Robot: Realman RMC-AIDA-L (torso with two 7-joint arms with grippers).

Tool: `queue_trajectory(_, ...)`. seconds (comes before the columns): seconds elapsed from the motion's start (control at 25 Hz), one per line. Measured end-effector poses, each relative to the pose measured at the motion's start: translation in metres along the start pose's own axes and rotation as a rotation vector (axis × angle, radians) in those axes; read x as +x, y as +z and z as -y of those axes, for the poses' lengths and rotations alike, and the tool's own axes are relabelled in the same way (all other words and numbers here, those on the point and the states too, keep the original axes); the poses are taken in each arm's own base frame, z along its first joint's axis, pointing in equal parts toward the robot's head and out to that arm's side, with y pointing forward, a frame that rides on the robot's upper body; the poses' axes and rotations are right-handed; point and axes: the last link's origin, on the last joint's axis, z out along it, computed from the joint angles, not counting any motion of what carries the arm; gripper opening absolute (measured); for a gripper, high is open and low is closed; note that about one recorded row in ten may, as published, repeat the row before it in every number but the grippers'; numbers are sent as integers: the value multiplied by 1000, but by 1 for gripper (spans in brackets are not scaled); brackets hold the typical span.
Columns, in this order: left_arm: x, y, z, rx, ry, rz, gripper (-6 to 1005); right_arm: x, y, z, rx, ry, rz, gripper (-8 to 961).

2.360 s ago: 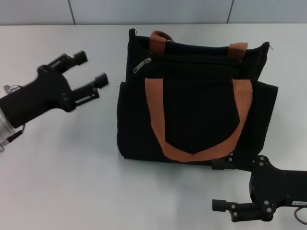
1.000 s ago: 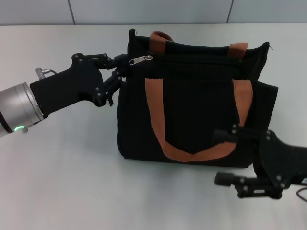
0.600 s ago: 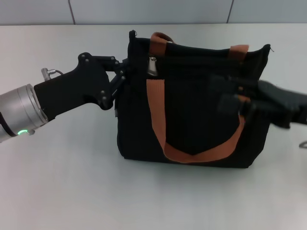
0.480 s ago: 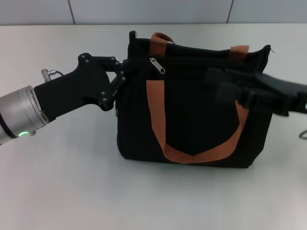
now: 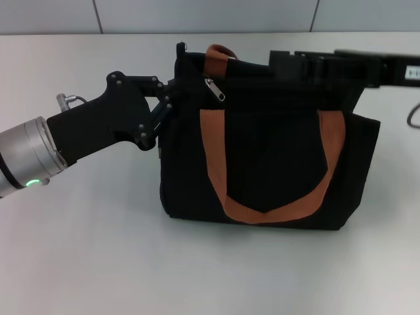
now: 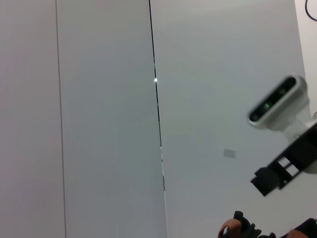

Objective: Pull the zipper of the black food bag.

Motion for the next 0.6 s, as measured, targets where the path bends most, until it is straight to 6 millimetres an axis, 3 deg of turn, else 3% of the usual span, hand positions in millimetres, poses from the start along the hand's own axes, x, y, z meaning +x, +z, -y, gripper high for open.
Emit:
queue_trajectory(0.28, 1, 1, -1, -4, -6, -6, 33, -34, 25, 10, 104, 74, -204, 675)
queue_trajectory(0.52, 0, 0, -1, 1, -14, -9, 34, -47, 47, 16, 173, 88, -357, 667)
queue_trajectory(0.6, 0, 0, -1, 2, -15, -8, 34, -49, 55, 18, 191, 77, -389, 600)
